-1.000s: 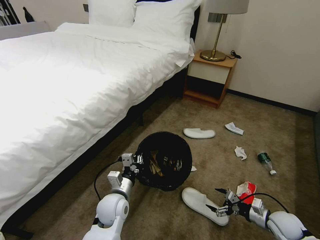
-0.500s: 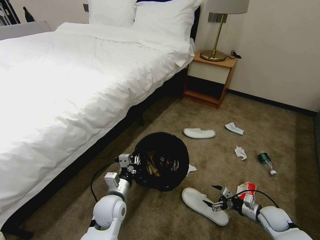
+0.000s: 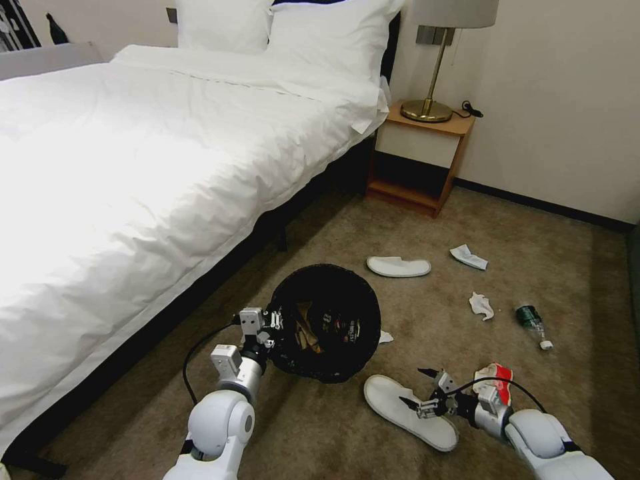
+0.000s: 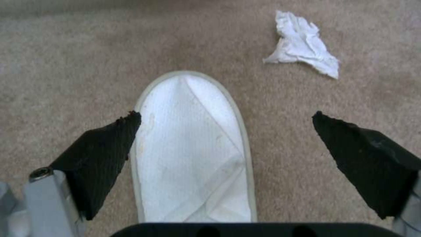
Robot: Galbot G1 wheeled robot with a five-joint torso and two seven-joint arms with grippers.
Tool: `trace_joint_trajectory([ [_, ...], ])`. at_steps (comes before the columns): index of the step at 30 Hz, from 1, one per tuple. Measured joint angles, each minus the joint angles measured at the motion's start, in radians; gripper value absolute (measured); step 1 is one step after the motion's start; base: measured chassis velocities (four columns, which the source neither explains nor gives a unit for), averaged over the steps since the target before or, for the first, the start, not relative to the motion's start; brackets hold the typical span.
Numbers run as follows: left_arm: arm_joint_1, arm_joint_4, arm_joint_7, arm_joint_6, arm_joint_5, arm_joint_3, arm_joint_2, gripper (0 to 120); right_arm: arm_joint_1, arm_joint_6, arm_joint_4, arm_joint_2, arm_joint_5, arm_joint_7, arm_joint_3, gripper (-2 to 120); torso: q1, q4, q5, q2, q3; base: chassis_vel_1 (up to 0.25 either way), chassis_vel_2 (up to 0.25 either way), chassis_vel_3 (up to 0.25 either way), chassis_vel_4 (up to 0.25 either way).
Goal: Pick up the trash bin, then pick up the garbage on the floor and place it into the trash bin.
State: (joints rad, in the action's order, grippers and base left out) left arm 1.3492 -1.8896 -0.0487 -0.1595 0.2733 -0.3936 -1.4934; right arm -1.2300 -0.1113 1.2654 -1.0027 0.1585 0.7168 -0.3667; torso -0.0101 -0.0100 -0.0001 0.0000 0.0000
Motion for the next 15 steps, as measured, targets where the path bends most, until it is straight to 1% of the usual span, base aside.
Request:
trace_joint_trajectory([
  [9, 0.008, -0.004, 0.0, 0.0, -0.003, 0.003, -0.004, 3, 0.054, -0.007, -0.058, -0.049, -0.015, -0.001, 0.024, 100, 0.0, 0.0001, 0.0, 0.0, 0.0, 0.0, 0.0, 0.0, 0.0],
  [15, 0.018, -0.015, 0.0, 0.0, -0.002, -0.004, 0.003, 3, 0.089, -0.022, -0.111, -0.074, -0.023, 0.003, 0.042, 100, 0.0, 0.0, 0.0, 0.0, 0.0, 0.0, 0.0, 0.0, 0.0],
])
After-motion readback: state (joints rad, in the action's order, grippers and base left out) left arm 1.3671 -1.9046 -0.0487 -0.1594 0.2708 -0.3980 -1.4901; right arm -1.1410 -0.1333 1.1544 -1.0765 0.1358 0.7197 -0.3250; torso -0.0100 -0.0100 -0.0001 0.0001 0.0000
